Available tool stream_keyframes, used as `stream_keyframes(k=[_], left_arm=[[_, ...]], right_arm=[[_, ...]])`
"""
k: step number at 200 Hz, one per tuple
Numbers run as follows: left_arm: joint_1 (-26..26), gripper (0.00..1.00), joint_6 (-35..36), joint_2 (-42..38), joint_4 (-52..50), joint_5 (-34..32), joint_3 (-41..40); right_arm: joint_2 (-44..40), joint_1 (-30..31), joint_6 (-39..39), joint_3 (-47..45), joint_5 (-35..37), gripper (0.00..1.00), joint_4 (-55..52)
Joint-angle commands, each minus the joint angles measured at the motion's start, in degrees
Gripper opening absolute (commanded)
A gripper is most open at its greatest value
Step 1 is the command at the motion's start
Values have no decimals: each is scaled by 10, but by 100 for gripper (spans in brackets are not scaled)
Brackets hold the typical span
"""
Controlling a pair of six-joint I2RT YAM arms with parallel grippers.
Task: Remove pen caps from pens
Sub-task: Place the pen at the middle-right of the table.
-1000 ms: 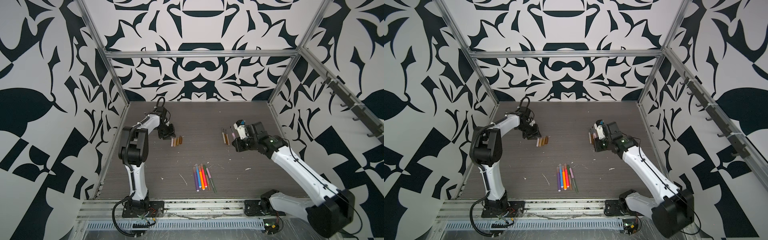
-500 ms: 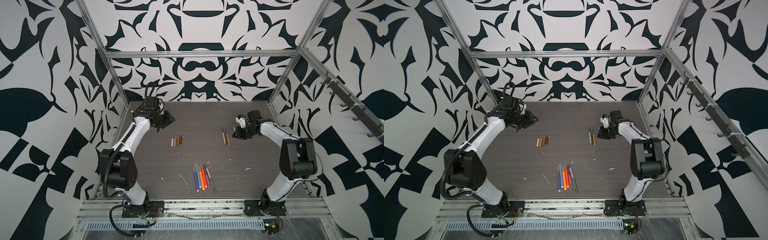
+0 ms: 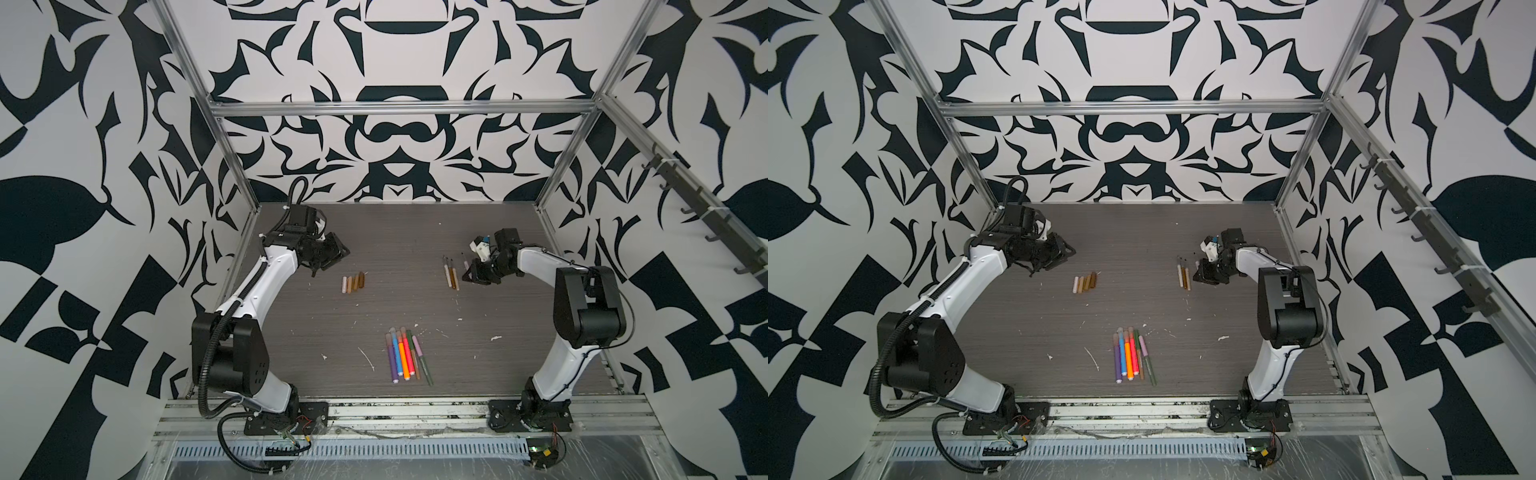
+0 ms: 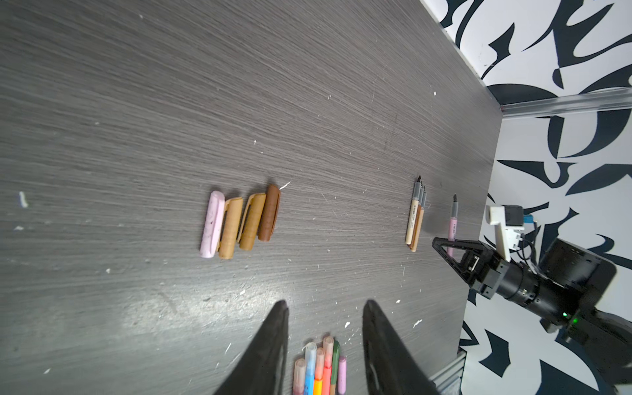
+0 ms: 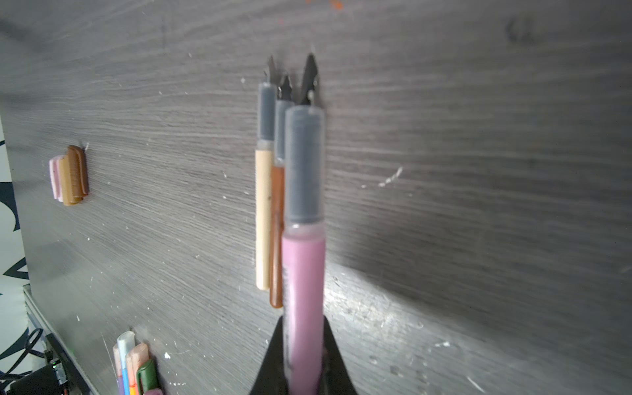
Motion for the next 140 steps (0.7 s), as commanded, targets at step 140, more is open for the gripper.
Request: stream_keyframes(k=[140], left_arm=[[13, 40, 9, -54, -34, 2, -19]], right_arm=[[33, 3, 52, -12, 14, 22, 27]])
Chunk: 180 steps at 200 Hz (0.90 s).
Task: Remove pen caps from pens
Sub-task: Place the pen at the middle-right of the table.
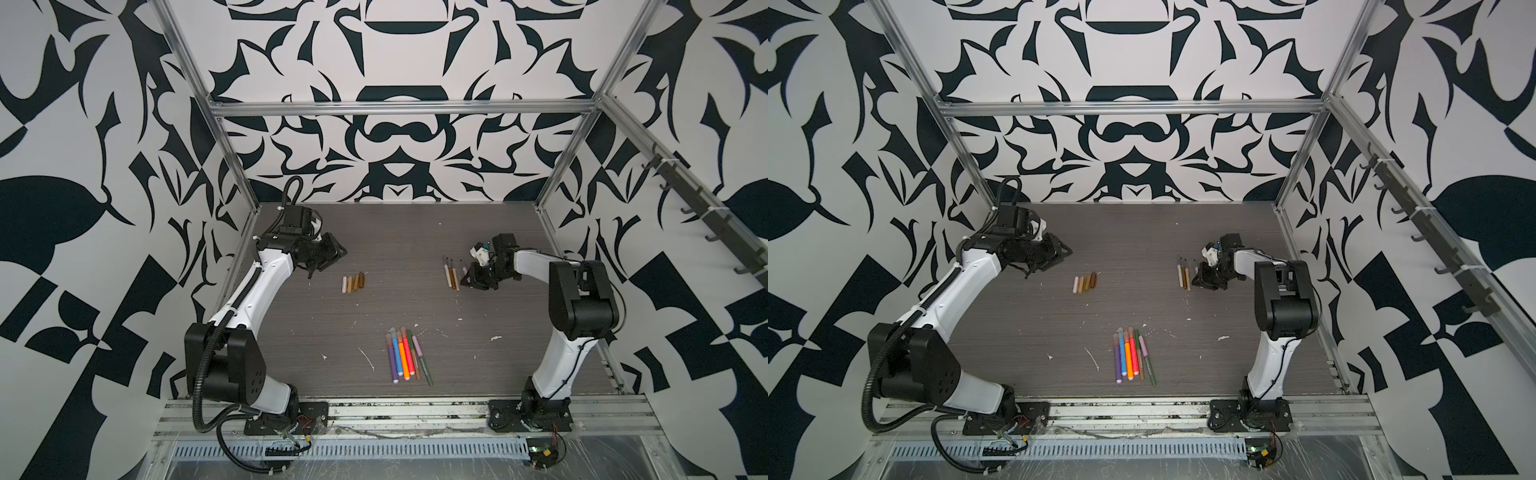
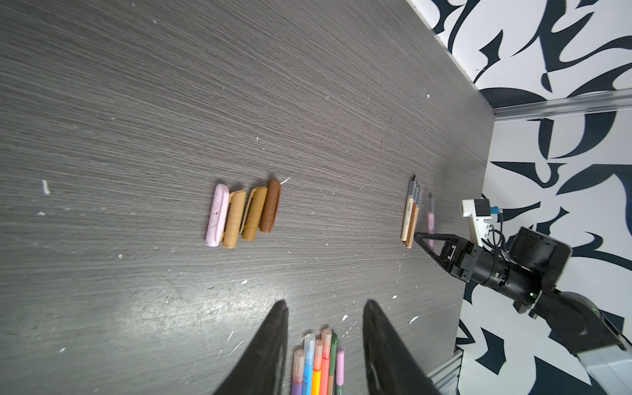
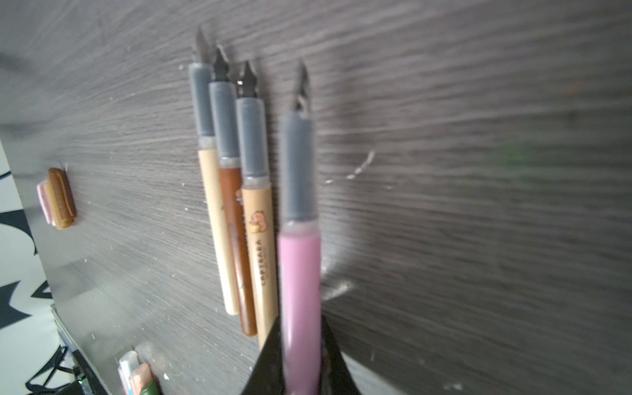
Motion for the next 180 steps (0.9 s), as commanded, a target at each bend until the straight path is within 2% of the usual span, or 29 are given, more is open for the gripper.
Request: stream_keyframes(k=[1, 22, 94, 134, 158, 172, 180], left_arm=[[5, 40, 6, -22, -18, 2, -16], [5, 40, 3, -32, -13, 1, -26], [5, 40, -18, -41, 9, 6, -44], [0, 40, -17, -33, 12, -5, -37], [-8, 40, -20, -21, 16, -13, -31], [-12, 40, -25, -14, 19, -20, -29], [-14, 40, -27, -11, 20, -28, -26]], right_arm=[[-6, 2, 2, -5, 24, 23, -2], [-8, 3, 3, -3, 28, 27, -3], [-30, 2, -5, 11, 30, 25, -25], [-122, 10, 13, -27, 34, 24, -36], [-220, 63, 17, -81, 60, 24, -60], [-289, 127, 28, -127, 95, 24, -70], [-331, 184, 43, -154, 124, 24, -73]])
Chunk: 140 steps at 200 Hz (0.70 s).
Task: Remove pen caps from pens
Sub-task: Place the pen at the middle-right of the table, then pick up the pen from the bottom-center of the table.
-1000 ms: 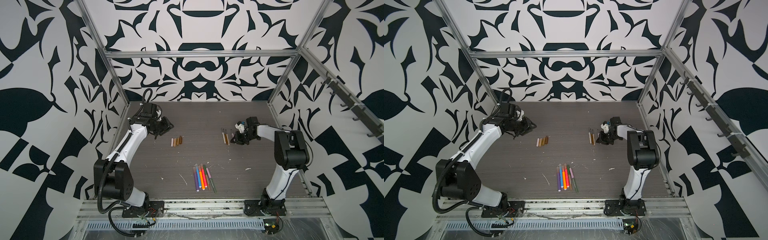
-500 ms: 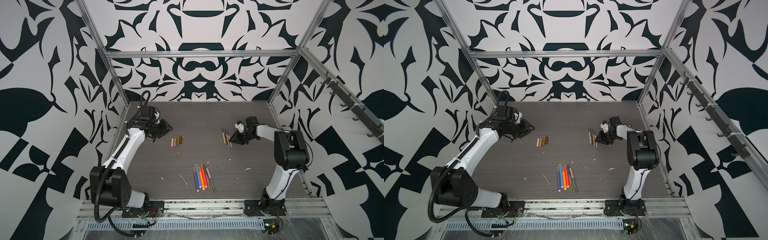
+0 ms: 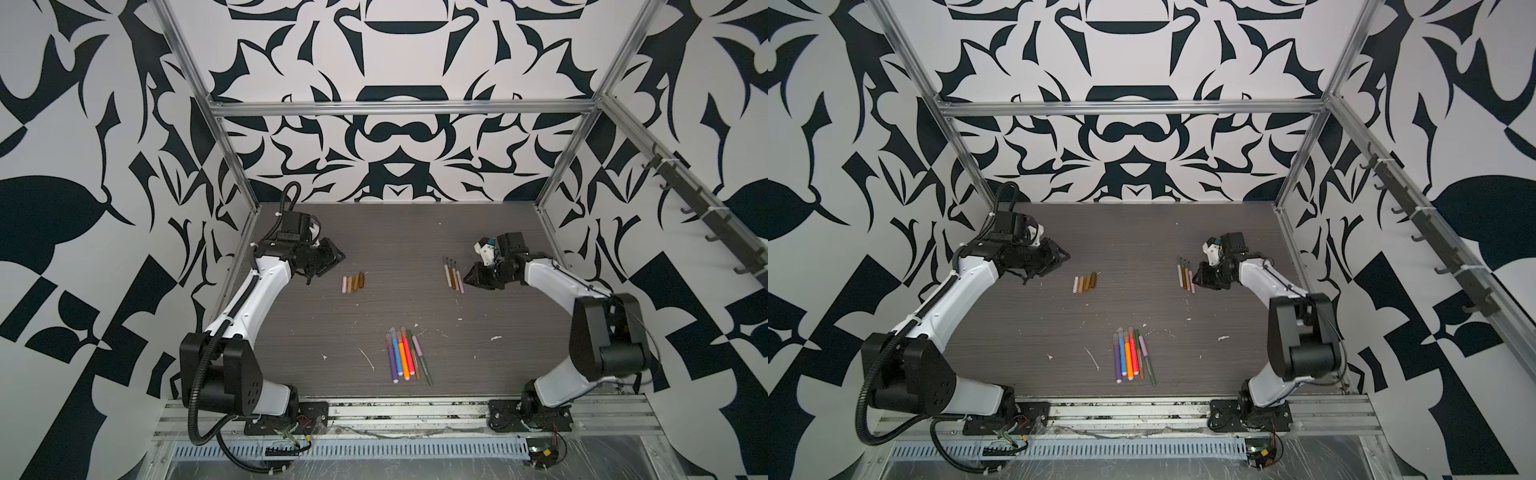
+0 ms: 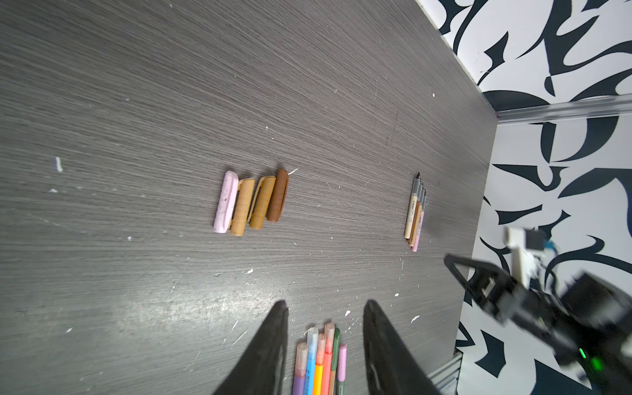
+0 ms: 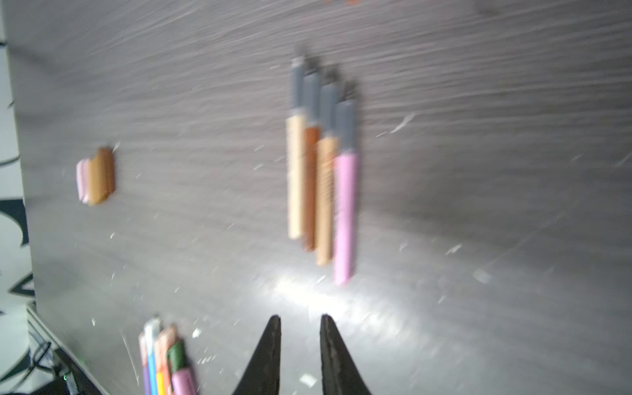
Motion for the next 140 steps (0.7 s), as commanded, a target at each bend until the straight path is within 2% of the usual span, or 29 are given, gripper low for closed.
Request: stream_keyframes(k=[1, 34, 62, 101, 140], left_arm=[[-7, 40, -9, 13, 7, -20, 13], [-9, 40, -17, 15, -3, -38, 16], [-9, 40, -45, -3, -11, -36, -8], [-10, 41, -83, -44, -4, -4, -48], [-10, 41, -124, -76, 19, 67, -95]], right_arm=[[-99, 112, 28, -63, 60, 24, -42], [-243, 319, 153, -173, 175, 24, -33], [-297, 466, 238, -233, 257, 25, -25], [-275, 582, 329, -252, 324, 25, -6], [-210, 640, 431, -223, 375, 25, 12]])
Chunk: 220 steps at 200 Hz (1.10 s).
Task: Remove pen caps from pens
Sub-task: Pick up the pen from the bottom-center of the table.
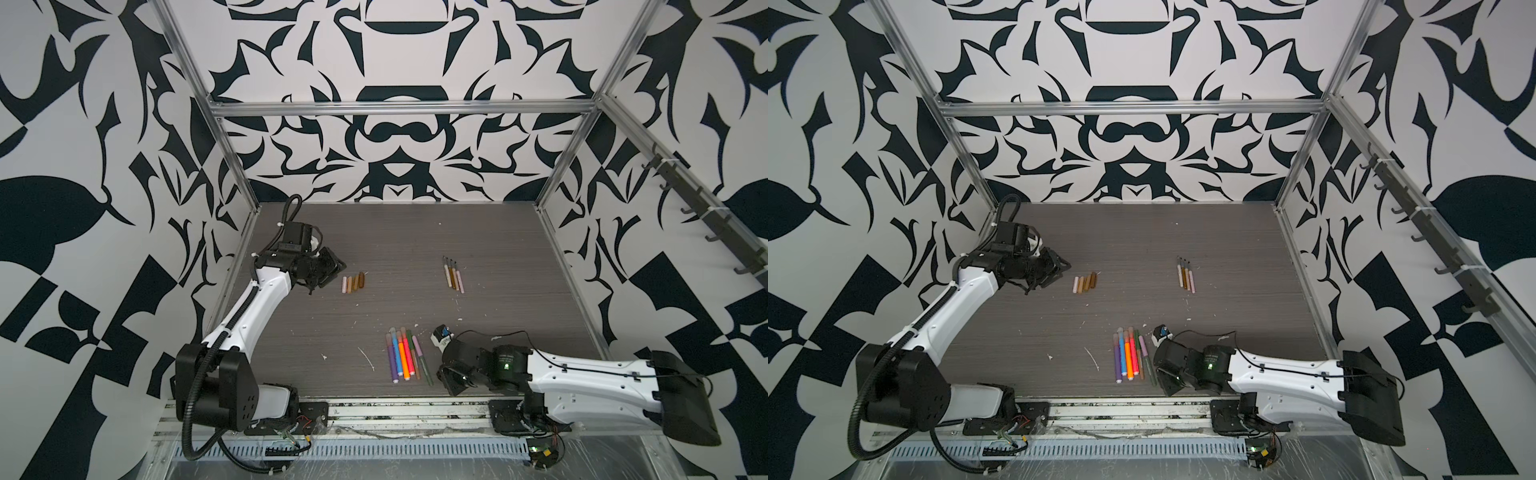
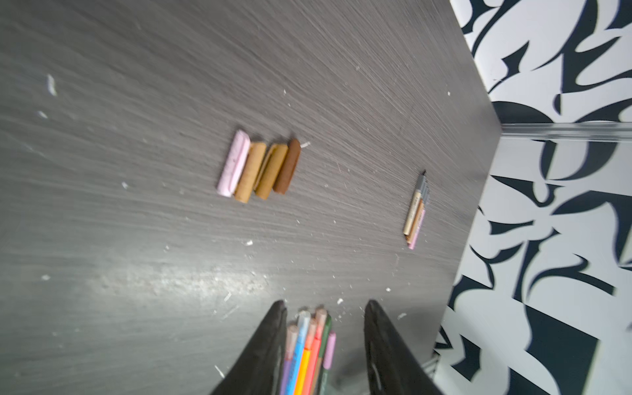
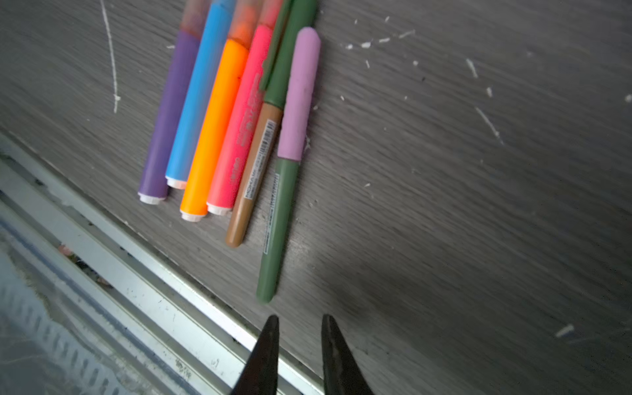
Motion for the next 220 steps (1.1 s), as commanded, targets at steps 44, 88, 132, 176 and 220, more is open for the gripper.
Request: stream_keyframes(k=[44, 88, 132, 176, 220], left_arm=[[-41, 41, -4, -63, -18, 32, -22], [-41, 42, 11, -79, -20, -4, -19], [-42, 42, -12, -110, -23, -23, -38], [-42, 42, -6, -98, -29, -28, -42], [-42, 42, -12, -97, -18, -37, -46]], right_arm=[[122, 45, 108, 75, 66, 25, 31], [96, 45, 100, 43, 32, 27, 49], [87, 44, 125, 14, 1, 25, 35], [88, 44, 112, 25, 15, 25, 27], [104, 44, 116, 30, 6, 26, 38]])
